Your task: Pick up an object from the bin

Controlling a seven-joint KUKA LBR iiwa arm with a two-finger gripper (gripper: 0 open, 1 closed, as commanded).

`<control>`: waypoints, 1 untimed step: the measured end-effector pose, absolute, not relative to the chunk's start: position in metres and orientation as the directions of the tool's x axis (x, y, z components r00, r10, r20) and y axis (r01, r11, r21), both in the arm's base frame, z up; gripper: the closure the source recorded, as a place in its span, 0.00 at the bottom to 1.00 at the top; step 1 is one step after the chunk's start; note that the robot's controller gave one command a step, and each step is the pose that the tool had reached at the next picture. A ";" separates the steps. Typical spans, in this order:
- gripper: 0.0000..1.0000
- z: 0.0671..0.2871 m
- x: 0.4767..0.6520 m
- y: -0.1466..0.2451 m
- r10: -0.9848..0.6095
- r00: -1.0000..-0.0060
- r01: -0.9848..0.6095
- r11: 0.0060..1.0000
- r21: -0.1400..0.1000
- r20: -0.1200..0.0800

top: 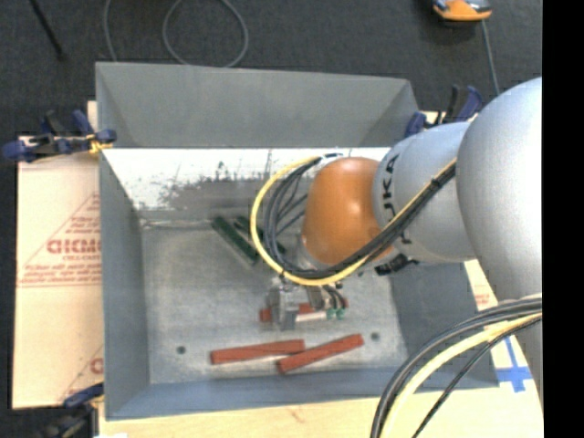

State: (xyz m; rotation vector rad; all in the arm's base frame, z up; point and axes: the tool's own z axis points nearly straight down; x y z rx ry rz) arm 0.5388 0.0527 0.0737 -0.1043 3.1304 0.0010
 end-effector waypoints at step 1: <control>1.00 0.088 0.572 0.009 -0.067 -0.998 -0.067 0.998 -0.003 -0.009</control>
Offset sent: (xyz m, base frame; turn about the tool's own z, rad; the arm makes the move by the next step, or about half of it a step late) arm 0.0298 -0.0395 0.0118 -0.0050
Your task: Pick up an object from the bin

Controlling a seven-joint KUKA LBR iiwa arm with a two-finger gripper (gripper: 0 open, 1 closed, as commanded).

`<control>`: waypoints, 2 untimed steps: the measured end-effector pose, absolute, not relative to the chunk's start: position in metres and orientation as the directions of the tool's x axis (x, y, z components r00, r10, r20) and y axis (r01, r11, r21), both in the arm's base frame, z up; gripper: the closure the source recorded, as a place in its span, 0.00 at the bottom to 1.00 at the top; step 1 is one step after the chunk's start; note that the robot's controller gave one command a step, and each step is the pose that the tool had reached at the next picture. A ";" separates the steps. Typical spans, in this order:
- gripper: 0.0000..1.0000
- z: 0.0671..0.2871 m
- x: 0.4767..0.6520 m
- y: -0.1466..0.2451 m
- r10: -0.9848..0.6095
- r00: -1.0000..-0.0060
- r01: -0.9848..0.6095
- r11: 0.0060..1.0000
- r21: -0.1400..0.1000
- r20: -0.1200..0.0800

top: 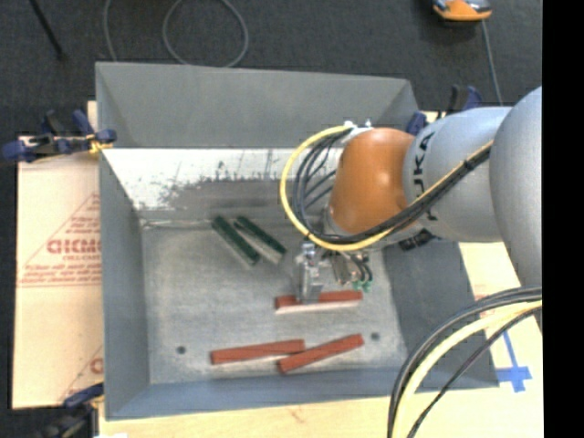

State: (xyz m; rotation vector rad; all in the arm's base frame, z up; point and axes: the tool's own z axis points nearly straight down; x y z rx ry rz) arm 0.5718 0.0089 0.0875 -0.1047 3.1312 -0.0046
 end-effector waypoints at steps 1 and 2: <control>1.00 0.145 0.631 0.036 -0.031 -0.999 -0.031 1.000 0.002 -0.015; 0.00 0.140 0.627 0.035 -0.029 -1.000 -0.029 1.000 0.001 -0.006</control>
Offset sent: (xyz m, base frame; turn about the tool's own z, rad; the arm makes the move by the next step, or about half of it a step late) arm 0.0541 0.0263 0.0518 0.0382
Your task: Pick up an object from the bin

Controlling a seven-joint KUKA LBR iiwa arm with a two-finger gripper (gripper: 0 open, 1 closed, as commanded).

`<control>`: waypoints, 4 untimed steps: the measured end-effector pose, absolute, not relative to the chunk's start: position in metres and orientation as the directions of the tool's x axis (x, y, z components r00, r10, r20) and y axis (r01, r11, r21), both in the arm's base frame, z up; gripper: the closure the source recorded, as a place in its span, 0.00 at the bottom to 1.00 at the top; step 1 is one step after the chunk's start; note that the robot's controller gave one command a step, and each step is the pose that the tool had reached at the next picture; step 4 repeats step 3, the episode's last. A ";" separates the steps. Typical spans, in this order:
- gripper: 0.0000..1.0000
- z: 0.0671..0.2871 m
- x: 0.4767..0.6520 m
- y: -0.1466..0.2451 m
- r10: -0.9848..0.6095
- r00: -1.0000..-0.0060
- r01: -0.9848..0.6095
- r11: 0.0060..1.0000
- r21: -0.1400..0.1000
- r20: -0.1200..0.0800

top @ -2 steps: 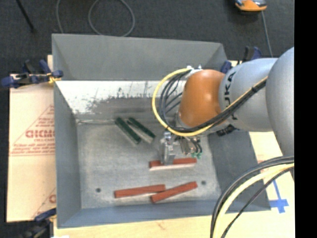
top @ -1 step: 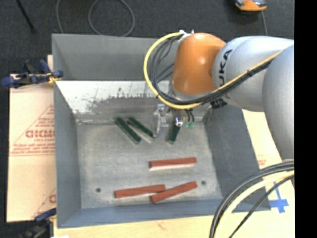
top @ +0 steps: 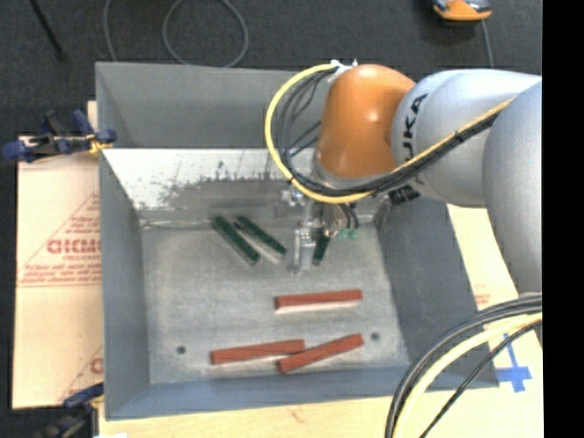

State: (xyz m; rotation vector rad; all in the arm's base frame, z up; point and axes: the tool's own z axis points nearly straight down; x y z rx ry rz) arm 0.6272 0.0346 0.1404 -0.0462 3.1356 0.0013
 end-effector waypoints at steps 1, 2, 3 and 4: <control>0.00 0.068 0.633 0.046 -0.131 -0.991 -0.131 0.991 -0.001 0.000; 1.00 0.071 0.635 0.046 -0.129 -0.992 -0.129 0.992 0.000 -0.005; 1.00 0.252 0.626 0.041 -0.168 -0.986 -0.168 0.986 -0.003 -0.014; 1.00 0.252 0.626 0.041 -0.168 -0.986 -0.168 0.986 -0.003 -0.014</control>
Offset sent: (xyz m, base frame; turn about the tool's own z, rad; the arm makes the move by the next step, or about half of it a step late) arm 0.0058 0.0127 -0.0700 -0.1037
